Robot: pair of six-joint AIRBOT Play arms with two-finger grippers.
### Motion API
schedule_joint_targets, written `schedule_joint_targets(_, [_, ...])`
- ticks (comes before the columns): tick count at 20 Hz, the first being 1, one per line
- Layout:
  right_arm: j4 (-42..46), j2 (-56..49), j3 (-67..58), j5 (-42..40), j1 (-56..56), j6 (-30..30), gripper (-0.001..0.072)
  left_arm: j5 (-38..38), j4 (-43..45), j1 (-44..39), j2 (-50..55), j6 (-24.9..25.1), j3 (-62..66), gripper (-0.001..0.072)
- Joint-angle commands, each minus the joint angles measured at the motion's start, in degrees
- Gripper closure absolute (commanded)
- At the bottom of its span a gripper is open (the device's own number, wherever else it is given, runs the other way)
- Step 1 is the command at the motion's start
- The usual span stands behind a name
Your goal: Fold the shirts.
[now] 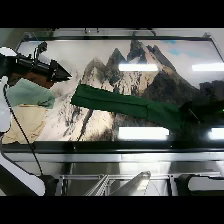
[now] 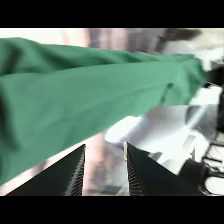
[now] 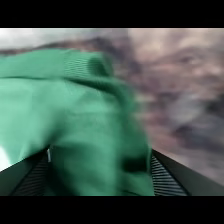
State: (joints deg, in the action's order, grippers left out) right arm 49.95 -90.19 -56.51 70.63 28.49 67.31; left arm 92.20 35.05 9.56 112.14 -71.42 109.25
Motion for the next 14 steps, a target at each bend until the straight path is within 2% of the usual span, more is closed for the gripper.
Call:
schedule_joint_targets(1, [-5.2, -4.9, 0.7, -2.4, -6.9, -1.4, 0.0121, -0.7, -3.0, -4.4, -0.5, 0.6, -0.5, 0.0543])
schedule_joint_targets(2, [-5.2, -5.4, 0.3, -2.9, -8.3, -2.3, 0.0555, -1.9, -2.8, -6.3, -0.5, 2.0, -0.5, 0.0703])
schedule_joint_targets(3, [-5.1, -5.4, -0.1, -3.1, -8.9, -3.5, 0.0678, -4.4, -0.7, -8.6, -0.5, 3.1, -0.5, 0.0707])
schedule_joint_targets(5, [-5.0, -5.0, -1.7, -1.7, -8.7, -3.9, 0.0686, -11.4, 8.6, -13.6, -0.1, 2.9, -0.5, 0.0707])
schedule_joint_targets(7, [-5.2, -4.0, -3.8, 0.9, -7.7, -3.9, 0.0686, -15.0, 13.6, -19.0, 1.9, 2.8, -0.5, 0.0706])
schedule_joint_targets(11, [-5.2, -1.7, -10.3, 9.7, -6.4, -3.9, 0.0687, -19.7, 13.7, -28.1, 8.5, 2.8, -0.4, 0.0707])
schedule_joint_targets(14, [-7.4, -0.2, -16.4, 13.9, -6.2, -3.7, 0.0687, -22.5, 13.3, -32.1, 12.4, 0.2, -0.4, 0.0706])
